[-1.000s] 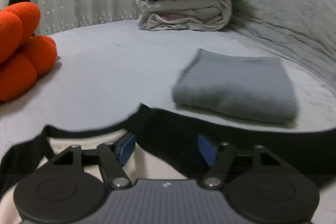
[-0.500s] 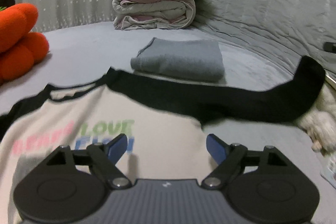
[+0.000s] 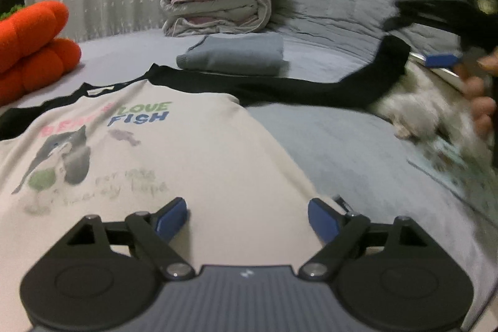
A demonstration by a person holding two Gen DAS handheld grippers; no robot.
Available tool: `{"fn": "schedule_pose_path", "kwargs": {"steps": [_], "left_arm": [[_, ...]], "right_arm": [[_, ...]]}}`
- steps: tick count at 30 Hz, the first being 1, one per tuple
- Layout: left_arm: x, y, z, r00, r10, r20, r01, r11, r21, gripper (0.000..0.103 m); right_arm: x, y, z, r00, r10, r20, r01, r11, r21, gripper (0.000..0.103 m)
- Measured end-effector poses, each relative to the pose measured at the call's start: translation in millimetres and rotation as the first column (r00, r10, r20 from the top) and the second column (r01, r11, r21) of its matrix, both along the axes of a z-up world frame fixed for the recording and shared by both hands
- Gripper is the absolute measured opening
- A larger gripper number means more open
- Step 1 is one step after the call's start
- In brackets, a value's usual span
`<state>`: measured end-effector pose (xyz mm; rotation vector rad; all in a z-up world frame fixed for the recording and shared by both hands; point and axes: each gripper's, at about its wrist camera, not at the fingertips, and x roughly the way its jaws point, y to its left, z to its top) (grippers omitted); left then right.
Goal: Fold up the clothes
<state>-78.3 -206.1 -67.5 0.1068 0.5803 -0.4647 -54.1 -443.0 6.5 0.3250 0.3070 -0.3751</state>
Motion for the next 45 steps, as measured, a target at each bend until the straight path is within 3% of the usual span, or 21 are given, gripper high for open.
{"fn": "schedule_pose_path", "kwargs": {"steps": [5, 11, 15, 23, 28, 33, 36, 41, 45], "left_arm": [[-26, 18, 3, 0.998, -0.038, -0.048, 0.036, 0.998, -0.042, 0.089], [-60, 57, 6, 0.996, -0.046, -0.074, 0.042, 0.998, -0.050, 0.089], [-82, 88, 11, 0.995, -0.033, -0.099, 0.026, 0.997, -0.076, 0.090], [-106, 157, 19, 0.993, 0.056, -0.105, -0.068, 0.992, -0.106, 0.092], [-112, 223, 15, 0.975, 0.185, -0.125, -0.204, 0.966, -0.156, 0.094], [-108, 287, 5, 0.929, 0.325, -0.175, -0.358, 0.909, -0.214, 0.094], [-99, 318, -3, 0.895, 0.373, -0.245, -0.435, 0.854, -0.286, 0.090], [-91, 354, -16, 0.889, 0.330, -0.318, -0.451, 0.748, -0.486, 0.087], [-79, 363, -22, 0.879, 0.321, -0.352, -0.472, 0.685, -0.555, 0.080]], "right_arm": [[-5, 34, -11, 0.988, 0.137, -0.078, -0.140, 0.989, -0.039, 0.084], [-32, 84, -33, 0.923, 0.336, -0.187, -0.357, 0.929, -0.095, 0.084], [-43, 93, -60, 0.884, 0.311, -0.350, -0.304, 0.950, 0.075, 0.084], [-98, 108, -74, 0.945, 0.208, -0.253, -0.173, 0.973, 0.154, 0.085], [-107, 120, -70, 0.951, 0.197, -0.236, -0.158, 0.972, 0.173, 0.090], [-127, 112, -76, 0.967, 0.224, -0.117, -0.193, 0.953, 0.233, 0.089], [-138, 110, -77, 0.968, 0.244, -0.055, -0.218, 0.932, 0.291, 0.083], [-143, 106, -81, 0.964, 0.266, 0.029, -0.256, 0.883, 0.393, 0.075], [-140, 105, -86, 0.959, 0.272, 0.078, -0.278, 0.848, 0.451, 0.071]]}}
